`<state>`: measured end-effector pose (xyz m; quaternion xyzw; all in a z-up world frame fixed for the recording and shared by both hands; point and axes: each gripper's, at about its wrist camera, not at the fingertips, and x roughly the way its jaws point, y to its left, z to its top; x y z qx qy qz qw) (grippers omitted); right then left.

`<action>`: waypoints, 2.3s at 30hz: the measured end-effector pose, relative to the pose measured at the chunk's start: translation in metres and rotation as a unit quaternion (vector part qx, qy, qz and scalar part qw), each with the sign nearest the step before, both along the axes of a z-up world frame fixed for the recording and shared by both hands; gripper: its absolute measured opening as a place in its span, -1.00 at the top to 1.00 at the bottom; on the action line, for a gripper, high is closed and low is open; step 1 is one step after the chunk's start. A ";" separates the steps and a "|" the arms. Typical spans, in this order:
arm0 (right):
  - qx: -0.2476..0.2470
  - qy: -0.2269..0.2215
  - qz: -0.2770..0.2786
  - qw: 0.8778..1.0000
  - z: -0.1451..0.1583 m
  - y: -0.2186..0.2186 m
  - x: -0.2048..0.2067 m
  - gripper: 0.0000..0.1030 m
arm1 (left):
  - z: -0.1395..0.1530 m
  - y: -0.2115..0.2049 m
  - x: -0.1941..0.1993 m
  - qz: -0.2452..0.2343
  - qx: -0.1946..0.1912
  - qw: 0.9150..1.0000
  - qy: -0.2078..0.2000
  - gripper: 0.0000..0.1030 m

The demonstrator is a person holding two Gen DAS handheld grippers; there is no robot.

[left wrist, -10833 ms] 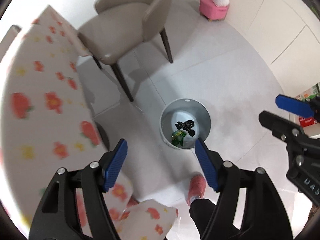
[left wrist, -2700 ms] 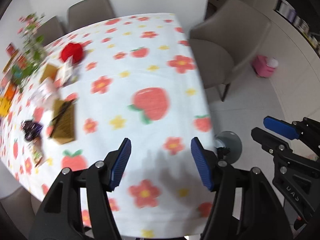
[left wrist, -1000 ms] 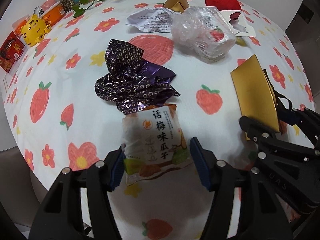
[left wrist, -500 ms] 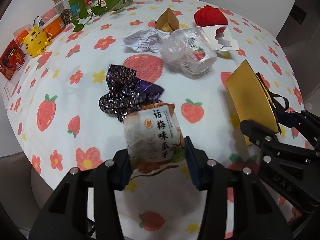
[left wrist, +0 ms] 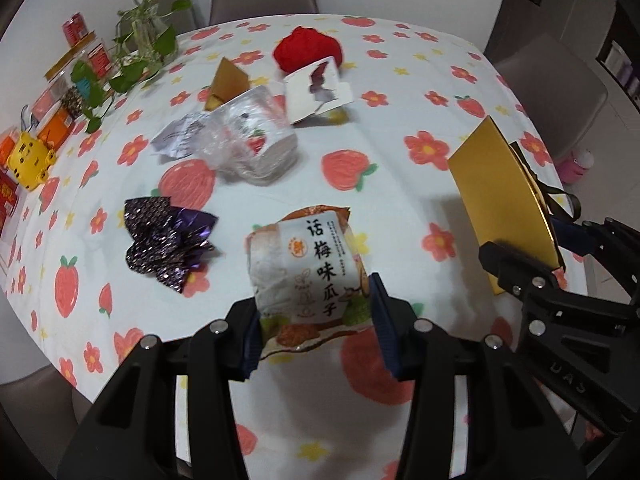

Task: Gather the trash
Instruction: 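Grasp the white seed snack bag with the left tool while the right tool grasps the gold gift box, then carry the seed snack bag and gold gift box over the grey trash bin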

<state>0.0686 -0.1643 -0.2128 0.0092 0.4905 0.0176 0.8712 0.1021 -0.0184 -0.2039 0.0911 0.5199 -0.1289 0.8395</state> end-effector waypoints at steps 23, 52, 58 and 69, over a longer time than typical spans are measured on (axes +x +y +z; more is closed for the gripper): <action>0.007 0.018 -0.265 0.964 -0.021 -0.336 -0.233 -0.01 | -0.022 -0.382 -0.172 -0.267 0.000 0.964 0.021 0.09; 0.056 0.113 -0.307 0.943 -0.274 -0.465 -0.246 -0.01 | -0.283 -0.545 -0.168 -0.376 0.098 0.917 0.092 0.08; 0.059 0.133 -0.293 0.945 -0.337 -0.475 -0.230 -0.01 | -0.322 -0.547 -0.149 -0.336 0.119 0.928 0.104 0.08; 0.063 0.151 -0.260 0.952 -0.392 -0.479 -0.206 -0.06 | -0.368 -0.553 -0.124 -0.284 0.132 0.940 0.133 0.08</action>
